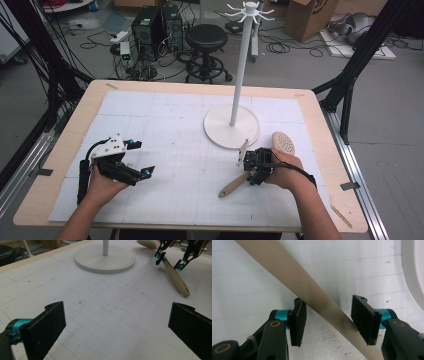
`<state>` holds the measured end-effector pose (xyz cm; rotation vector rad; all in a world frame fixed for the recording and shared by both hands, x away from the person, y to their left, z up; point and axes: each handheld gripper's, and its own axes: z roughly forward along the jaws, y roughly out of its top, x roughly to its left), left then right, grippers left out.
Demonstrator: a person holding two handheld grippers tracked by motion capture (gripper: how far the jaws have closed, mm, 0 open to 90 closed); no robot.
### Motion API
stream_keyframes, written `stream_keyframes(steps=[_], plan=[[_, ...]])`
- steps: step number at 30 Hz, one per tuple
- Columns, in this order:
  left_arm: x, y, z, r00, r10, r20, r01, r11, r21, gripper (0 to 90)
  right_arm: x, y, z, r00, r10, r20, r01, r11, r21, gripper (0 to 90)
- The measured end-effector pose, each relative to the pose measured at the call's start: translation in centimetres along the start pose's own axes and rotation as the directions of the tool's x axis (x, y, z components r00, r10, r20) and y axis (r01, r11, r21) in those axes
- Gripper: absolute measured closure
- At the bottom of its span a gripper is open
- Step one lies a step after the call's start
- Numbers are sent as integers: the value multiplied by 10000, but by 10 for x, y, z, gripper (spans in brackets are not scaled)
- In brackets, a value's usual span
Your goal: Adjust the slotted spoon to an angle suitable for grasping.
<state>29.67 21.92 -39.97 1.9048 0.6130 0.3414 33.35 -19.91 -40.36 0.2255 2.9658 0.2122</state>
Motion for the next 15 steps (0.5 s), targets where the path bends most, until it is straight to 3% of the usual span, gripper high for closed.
stream_keyframes(steps=[15], plan=[[0, 0, 1, 10000, 1, 32, -1, 10000, 9, 18, -5, 5, -8, 9993, 358, -138, -355, 9991, 216, 614]])
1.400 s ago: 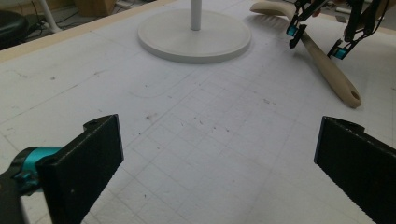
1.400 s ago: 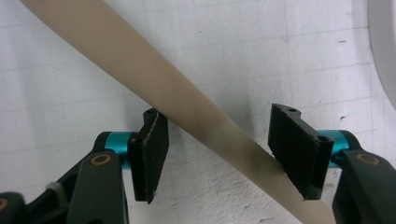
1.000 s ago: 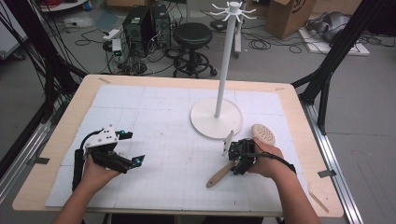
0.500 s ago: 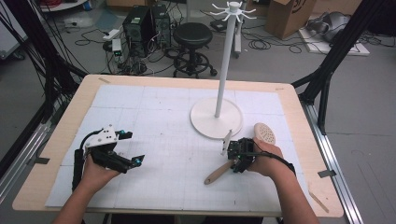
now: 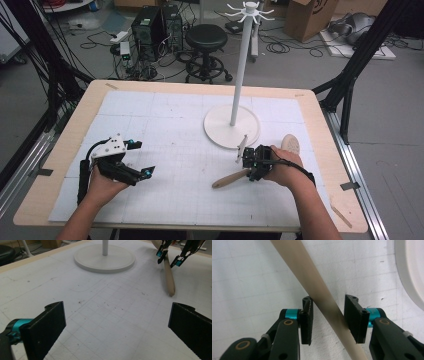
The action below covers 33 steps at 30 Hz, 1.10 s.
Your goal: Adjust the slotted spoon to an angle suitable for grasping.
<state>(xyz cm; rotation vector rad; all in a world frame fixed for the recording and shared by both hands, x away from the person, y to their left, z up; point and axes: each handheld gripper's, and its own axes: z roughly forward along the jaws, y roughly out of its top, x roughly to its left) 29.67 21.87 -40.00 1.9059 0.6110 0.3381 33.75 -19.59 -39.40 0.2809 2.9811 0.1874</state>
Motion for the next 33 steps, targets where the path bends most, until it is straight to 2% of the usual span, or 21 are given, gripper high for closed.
stream_keyframes(steps=[3, 5, 7, 9, 11, 19, 24, 33], plan=[[0, 0, 0, 10000, -19, 1, 19, 10000, 1, 18, -1, -1, -1, 9999, 107, -110, -108, 9999, -62, 656], [0, 0, 0, 10000, -14, -4, 14, 10000, -1, 18, -2, -3, -3, 9998, 131, -126, -133, 9998, -135, 734], [0, 0, 0, 10000, -5, 7, 5, 10000, 1, 18, -3, -4, -2, 9997, 227, -61, -228, 9996, -180, 767], [0, 0, 0, 10000, 11, -5, -11, 10000, 7, 18, -5, -5, -1, 9986, 497, -170, -501, 9984, -271, 768], [0, 0, 0, 10000, -14, -25, 14, 10000, -8, 18, -6, -5, 2, 9981, 502, -367, -510, 9985, -212, 769], [0, 0, 1, 10000, -4, 4, 4, 10000, 44, 18, -6, -6, -2, 9973, 670, -293, -680, 9970, -368, 772], [0, 0, 1, 10000, -36, -24, 36, 10000, 3, 18, -6, -10, -12, 9957, 889, -268, -904, 9940, -623, 773], [0, 0, 0, 10000, -2, -60, 2, 10000, -5, 18, -9, -18, -40, 9914, 1312, 7, -1300, 9828, -1315, 773]])
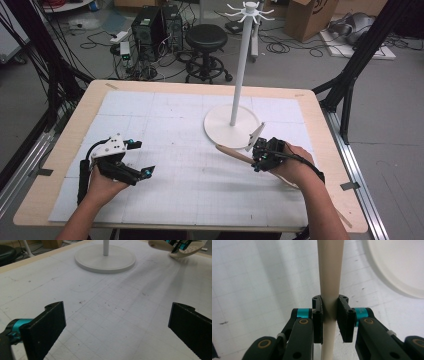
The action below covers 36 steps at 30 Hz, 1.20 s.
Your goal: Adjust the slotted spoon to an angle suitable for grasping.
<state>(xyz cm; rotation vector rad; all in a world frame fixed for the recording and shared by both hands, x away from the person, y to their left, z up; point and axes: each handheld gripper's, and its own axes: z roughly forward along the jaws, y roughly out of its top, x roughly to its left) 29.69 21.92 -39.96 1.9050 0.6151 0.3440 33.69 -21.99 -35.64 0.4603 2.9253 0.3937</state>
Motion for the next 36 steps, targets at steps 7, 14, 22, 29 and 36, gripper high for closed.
stream_keyframes(steps=[7, 14, 22, 29, 36], plan=[[0, 0, -1, 10000, -74, -12, 74, 9999, -79, 18, -2, -4, -20, 9995, 257, 203, -241, 9970, -735, 774], [0, 1, -1, 10000, -65, -11, 65, 9999, -114, 18, -2, -4, -35, 9987, 349, 384, -299, 9919, -1232, 774], [-1, 2, -1, 10000, -25, 0, 25, 9999, -120, 18, -2, -8, -47, 9974, 607, 382, -522, 9796, -1942, 774], [-1, 3, -2, 10000, -17, -7, 17, 9999, -154, 18, -2, -9, -59, 9968, 701, 383, -579, 9639, -2598, 773], [-2, 6, -2, 10000, 58, 21, -58, 9998, -205, 18, -2, -9, -67, 9957, 856, 340, -696, 9408, -3316, 773]])
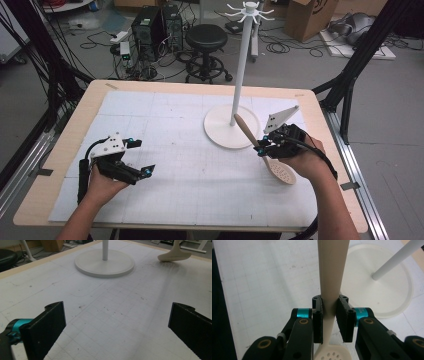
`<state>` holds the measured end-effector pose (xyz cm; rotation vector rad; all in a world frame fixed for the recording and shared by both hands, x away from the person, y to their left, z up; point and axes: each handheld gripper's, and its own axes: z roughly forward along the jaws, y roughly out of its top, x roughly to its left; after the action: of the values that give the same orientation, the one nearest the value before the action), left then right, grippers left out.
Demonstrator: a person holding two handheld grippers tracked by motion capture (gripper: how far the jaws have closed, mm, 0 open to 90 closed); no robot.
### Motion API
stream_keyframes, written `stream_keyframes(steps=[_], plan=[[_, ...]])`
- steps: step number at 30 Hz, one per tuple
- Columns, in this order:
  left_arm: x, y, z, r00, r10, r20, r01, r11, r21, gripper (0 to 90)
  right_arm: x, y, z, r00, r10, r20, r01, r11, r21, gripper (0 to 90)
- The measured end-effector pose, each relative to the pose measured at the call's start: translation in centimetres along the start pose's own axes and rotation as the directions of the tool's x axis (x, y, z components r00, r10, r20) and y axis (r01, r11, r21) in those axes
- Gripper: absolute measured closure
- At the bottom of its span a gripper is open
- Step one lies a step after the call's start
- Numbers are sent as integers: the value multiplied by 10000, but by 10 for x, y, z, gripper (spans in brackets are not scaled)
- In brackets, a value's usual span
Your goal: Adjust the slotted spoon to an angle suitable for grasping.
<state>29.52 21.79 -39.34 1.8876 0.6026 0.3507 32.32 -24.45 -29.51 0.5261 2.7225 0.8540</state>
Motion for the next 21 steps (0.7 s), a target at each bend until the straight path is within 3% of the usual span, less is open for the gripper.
stream_keyframes(steps=[4, 9, 11, 21], plan=[[0, 0, -1, 10000, 7, -49, -7, 10000, 1, 18, 0, 0, -3, 9999, 111, 1, -111, 9998, -145, 773], [0, 0, -1, 10000, 16, -58, -16, 10000, -7, 18, -2, -1, -9, 9997, 231, -18, -231, 9971, -730, 773], [0, 0, -1, 10000, 36, -53, -36, 10000, -4, 18, -2, -1, -13, 9994, 332, -64, -337, 9932, -1115, 773], [0, 3, -3, 10000, 40, -87, -41, 9999, -115, 18, -3, 0, -21, 9984, 564, -90, -571, 9813, -1838, 773]])
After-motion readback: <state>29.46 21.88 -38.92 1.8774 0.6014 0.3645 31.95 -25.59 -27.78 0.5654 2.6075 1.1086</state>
